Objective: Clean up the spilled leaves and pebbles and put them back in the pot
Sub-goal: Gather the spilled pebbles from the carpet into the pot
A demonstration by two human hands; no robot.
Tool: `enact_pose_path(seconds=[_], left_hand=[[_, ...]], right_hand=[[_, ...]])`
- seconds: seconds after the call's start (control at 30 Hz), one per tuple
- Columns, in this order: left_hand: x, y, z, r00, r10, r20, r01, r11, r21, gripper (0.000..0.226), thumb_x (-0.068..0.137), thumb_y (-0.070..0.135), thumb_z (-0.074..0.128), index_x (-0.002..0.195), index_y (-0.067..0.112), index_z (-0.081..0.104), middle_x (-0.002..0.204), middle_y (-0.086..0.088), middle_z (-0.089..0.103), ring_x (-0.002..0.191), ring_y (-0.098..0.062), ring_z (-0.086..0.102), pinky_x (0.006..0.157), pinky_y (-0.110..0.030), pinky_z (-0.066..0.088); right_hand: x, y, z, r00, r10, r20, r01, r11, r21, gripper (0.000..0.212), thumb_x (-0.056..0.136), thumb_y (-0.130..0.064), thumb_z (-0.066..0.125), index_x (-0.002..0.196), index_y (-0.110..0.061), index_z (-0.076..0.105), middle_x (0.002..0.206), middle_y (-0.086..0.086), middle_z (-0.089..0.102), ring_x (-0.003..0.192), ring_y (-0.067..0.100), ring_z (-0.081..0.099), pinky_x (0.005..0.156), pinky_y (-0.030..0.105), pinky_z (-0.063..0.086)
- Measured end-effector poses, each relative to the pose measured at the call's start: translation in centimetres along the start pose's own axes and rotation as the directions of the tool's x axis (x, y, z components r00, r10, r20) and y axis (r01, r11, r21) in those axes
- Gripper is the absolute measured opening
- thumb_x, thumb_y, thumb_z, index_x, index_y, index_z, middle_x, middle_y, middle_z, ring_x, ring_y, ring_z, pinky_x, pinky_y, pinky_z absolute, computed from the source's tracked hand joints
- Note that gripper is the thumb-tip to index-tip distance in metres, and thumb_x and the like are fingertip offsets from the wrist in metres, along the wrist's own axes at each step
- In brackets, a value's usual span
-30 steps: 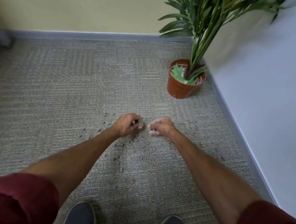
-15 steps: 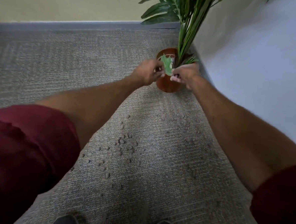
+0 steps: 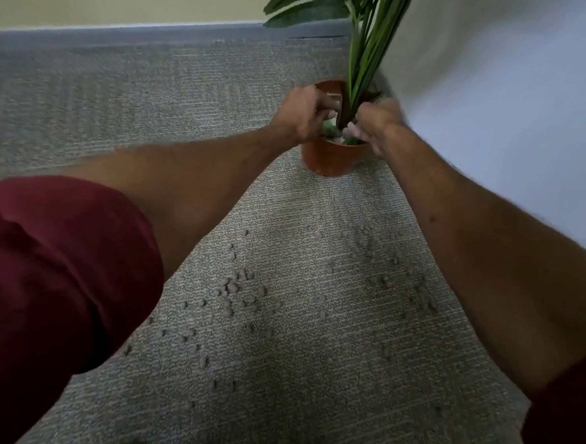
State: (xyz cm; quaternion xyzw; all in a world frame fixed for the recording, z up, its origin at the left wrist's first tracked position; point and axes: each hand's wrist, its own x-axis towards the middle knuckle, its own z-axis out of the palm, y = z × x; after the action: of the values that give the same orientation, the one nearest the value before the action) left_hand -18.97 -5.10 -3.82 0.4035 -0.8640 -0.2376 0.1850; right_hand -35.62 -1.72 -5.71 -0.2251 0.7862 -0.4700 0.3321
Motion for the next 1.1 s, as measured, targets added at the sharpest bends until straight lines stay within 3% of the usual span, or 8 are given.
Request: enact_pose_path(seconds=[0.1, 0.27, 0.33, 0.5, 0.57, 0.7, 0.87, 1.1], left_hand=[[-1.7, -0.5, -1.1, 0.999, -0.011, -0.037, 0.009, 0.998, -0.065, 0.027, 0.104, 0.014, 0.062, 0.123, 0.016, 0.081, 0.121, -0.005, 0.079, 0.108, -0.019, 0.074, 0.097, -0.033, 0.059], [-7.2, -3.6, -3.9, 0.992, -0.099, -0.072, 0.09, 0.989, -0.121, 0.025, 0.109, 0.029, 0.059, 0.12, 0.021, 0.08, 0.118, -0.002, 0.08, 0.086, -0.017, 0.077, 0.086, -0.04, 0.063], [-9.9, -6.1, -4.8, 0.987, -0.158, -0.036, 0.156, 0.986, -0.062, 0.027, 0.11, 0.035, 0.056, 0.12, 0.024, 0.079, 0.125, 0.0, 0.078, 0.093, -0.018, 0.075, 0.092, -0.041, 0.06], [-16.8, -13.1, -6.2, 0.934, -0.357, 0.012, 0.356, 0.934, 0.023, 0.03, 0.11, 0.036, 0.055, 0.121, 0.023, 0.079, 0.124, -0.002, 0.078, 0.11, -0.026, 0.073, 0.096, -0.045, 0.059], [-19.4, -15.8, -6.1, 0.898, -0.439, 0.011, 0.439, 0.898, 0.028, 0.029, 0.109, 0.034, 0.055, 0.121, 0.022, 0.079, 0.121, -0.005, 0.078, 0.11, -0.028, 0.073, 0.095, -0.046, 0.06], [-23.7, -20.1, -5.2, 0.87, -0.492, 0.034, 0.487, 0.867, 0.104, 0.033, 0.106, 0.026, 0.058, 0.13, 0.01, 0.074, 0.129, -0.017, 0.073, 0.121, -0.035, 0.067, 0.105, -0.043, 0.054], [-26.4, -22.6, -3.1, 0.801, -0.59, 0.097, 0.556, 0.794, 0.246, 0.045, 0.103, 0.044, 0.062, 0.14, 0.019, 0.055, 0.143, -0.018, 0.049, 0.138, -0.04, 0.045, 0.111, -0.054, 0.045], [-26.6, -22.4, -1.8, 0.884, -0.432, 0.179, 0.412, 0.9, 0.141, 0.037, 0.1, 0.036, 0.07, 0.131, 0.022, 0.057, 0.133, -0.012, 0.051, 0.127, -0.032, 0.049, 0.107, -0.049, 0.047]], right_hand=[[-0.8, 0.0, -0.2, 0.997, -0.037, -0.07, 0.032, 0.997, -0.07, 0.029, 0.094, -0.004, 0.058, 0.118, 0.001, 0.074, 0.099, 0.016, 0.081, 0.067, 0.019, 0.081, 0.064, 0.03, 0.067], [-3.4, 0.2, 2.2, 0.988, -0.125, -0.092, 0.108, 0.979, -0.172, 0.024, 0.091, -0.011, 0.061, 0.105, -0.006, 0.08, 0.096, 0.013, 0.082, 0.09, 0.031, 0.081, 0.087, 0.045, 0.067], [-5.2, 0.9, 4.0, 0.988, -0.153, -0.007, 0.148, 0.966, -0.213, 0.019, 0.098, -0.008, 0.062, 0.108, -0.006, 0.079, 0.082, 0.007, 0.082, 0.073, 0.022, 0.082, 0.075, 0.035, 0.069], [-9.6, 3.9, 9.3, 0.924, -0.097, 0.37, 0.261, 0.867, -0.424, 0.031, 0.1, 0.003, 0.054, 0.078, -0.009, 0.074, 0.061, 0.004, 0.077, 0.054, 0.016, 0.076, 0.057, 0.032, 0.066], [-11.5, 5.6, 11.1, 0.872, -0.036, 0.487, 0.33, 0.778, -0.535, 0.026, 0.098, -0.002, 0.056, 0.084, -0.006, 0.077, 0.072, 0.01, 0.08, 0.067, 0.023, 0.08, 0.07, 0.039, 0.069], [-14.6, 9.6, 13.1, 0.816, -0.016, 0.578, 0.54, 0.377, -0.752, 0.025, 0.099, -0.024, 0.057, 0.116, -0.011, 0.07, 0.124, 0.017, 0.073, 0.118, 0.035, 0.069, 0.101, 0.041, 0.057], [-15.9, 13.9, 14.3, 0.823, -0.004, 0.569, 0.522, 0.403, -0.752, 0.06, 0.107, -0.04, 0.051, 0.154, -0.005, 0.041, 0.158, 0.021, 0.046, 0.145, 0.038, 0.048, 0.117, 0.049, 0.043], [-17.7, 15.0, 15.6, 0.729, -0.145, 0.669, 0.666, 0.374, -0.645, 0.028, 0.108, -0.03, 0.056, 0.127, -0.009, 0.056, 0.124, 0.005, 0.056, 0.098, 0.016, 0.054, 0.093, 0.037, 0.053]])
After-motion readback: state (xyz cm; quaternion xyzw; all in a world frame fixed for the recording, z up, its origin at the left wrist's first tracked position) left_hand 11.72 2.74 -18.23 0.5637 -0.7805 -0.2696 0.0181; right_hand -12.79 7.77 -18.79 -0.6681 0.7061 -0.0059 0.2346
